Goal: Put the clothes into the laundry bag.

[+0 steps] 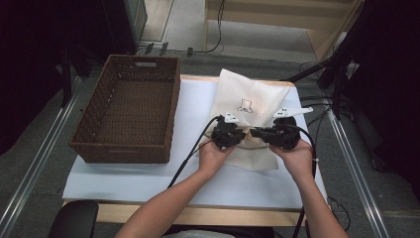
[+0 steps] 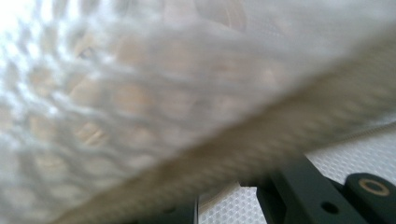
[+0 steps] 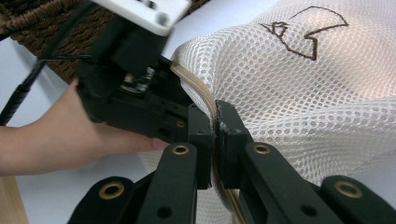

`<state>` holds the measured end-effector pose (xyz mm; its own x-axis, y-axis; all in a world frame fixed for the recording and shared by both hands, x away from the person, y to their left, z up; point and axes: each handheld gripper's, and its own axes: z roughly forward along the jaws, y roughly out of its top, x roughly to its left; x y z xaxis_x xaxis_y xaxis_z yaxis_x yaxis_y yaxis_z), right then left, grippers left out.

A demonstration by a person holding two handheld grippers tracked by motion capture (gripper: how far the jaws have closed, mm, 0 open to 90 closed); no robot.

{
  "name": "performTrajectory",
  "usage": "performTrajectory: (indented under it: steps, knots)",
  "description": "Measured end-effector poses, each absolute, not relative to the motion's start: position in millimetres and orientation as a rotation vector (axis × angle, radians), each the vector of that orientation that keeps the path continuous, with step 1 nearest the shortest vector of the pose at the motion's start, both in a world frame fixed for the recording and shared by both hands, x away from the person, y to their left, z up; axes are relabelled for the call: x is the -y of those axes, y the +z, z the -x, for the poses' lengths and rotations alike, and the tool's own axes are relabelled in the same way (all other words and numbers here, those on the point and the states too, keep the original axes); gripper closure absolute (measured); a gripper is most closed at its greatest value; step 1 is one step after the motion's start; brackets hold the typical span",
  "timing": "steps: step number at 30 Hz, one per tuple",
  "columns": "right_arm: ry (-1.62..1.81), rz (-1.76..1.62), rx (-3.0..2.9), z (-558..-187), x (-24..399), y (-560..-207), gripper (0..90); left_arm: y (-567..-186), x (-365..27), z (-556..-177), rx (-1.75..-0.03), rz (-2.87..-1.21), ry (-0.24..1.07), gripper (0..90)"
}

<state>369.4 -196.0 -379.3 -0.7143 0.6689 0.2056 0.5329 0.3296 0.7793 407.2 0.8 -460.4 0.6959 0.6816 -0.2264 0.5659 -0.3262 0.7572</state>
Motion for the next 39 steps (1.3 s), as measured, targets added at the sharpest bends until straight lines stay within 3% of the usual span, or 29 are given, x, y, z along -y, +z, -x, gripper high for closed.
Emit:
performTrajectory:
  steps: [12,29,39]
  knots:
    - [1.331,-1.116,-2.439,-370,196,-381,87.6,-455,2,-412,-0.938,-2.023,0.237,82.0]
    - [1.294,-1.133,-2.465,-374,198,-387,87.6,-464,1,-423,-0.971,-2.014,0.155,81.7]
    - [1.282,-1.139,-2.482,-374,198,-389,87.6,-457,1,-424,-0.971,-1.958,0.198,81.7]
